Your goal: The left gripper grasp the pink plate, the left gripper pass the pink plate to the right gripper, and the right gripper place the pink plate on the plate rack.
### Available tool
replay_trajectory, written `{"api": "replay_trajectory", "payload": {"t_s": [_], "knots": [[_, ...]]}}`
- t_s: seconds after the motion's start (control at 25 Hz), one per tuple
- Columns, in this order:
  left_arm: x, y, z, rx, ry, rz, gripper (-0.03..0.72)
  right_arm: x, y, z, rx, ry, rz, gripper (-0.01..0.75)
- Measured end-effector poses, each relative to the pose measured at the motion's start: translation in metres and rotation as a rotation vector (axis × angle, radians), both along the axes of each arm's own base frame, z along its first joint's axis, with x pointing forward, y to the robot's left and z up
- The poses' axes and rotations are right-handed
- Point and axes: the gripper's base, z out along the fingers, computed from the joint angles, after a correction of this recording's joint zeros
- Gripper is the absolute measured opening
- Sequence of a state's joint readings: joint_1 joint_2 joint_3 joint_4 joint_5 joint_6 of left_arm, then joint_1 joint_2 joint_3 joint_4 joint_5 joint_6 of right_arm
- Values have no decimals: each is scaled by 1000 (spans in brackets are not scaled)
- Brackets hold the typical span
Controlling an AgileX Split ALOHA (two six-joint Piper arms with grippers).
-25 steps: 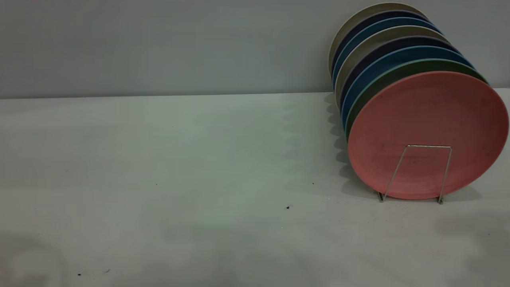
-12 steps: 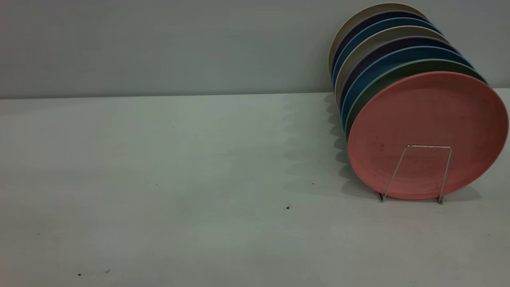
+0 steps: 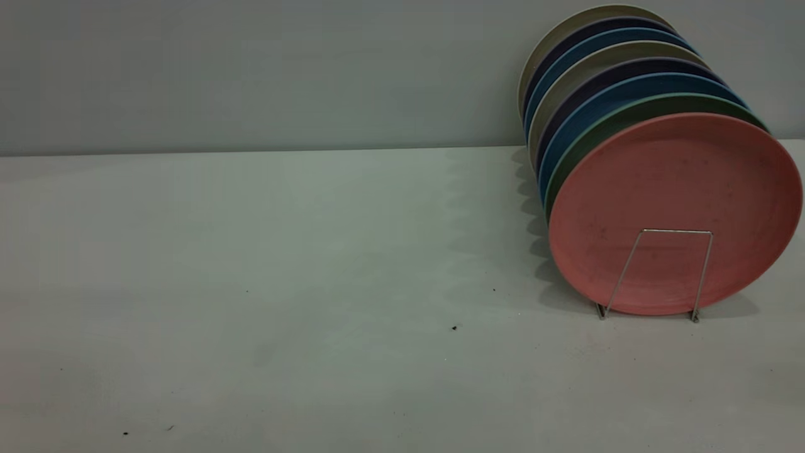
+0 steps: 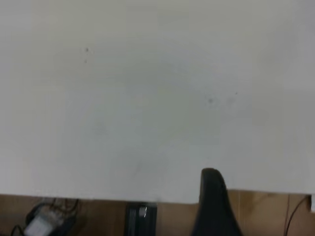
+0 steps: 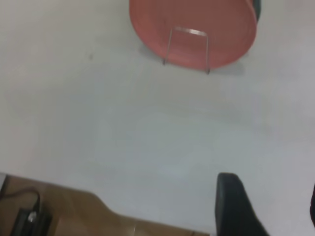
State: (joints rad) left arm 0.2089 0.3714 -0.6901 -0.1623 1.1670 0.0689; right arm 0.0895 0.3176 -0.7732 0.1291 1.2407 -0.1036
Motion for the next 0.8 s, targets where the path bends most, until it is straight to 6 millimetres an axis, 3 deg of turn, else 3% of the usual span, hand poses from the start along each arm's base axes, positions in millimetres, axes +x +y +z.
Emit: {"api": "replay_trajectory", "payload": {"t_s": [0.32,0.52,0.68,0.8], "knots": [[-34,-9,2,4,-180,-52,539,-16,-5,-3,-28,-71,-21,393],[-55,-8,0,42,-284,-46,539,-4,-6,-45,-69,52,8,393],[-53,-3,-12,71,-251,-52,539,6,-5,-69,-80,87,9,393],[-49,0,-23,86,-206,-65,539,8,-5,-73,-77,83,9,393]]}}
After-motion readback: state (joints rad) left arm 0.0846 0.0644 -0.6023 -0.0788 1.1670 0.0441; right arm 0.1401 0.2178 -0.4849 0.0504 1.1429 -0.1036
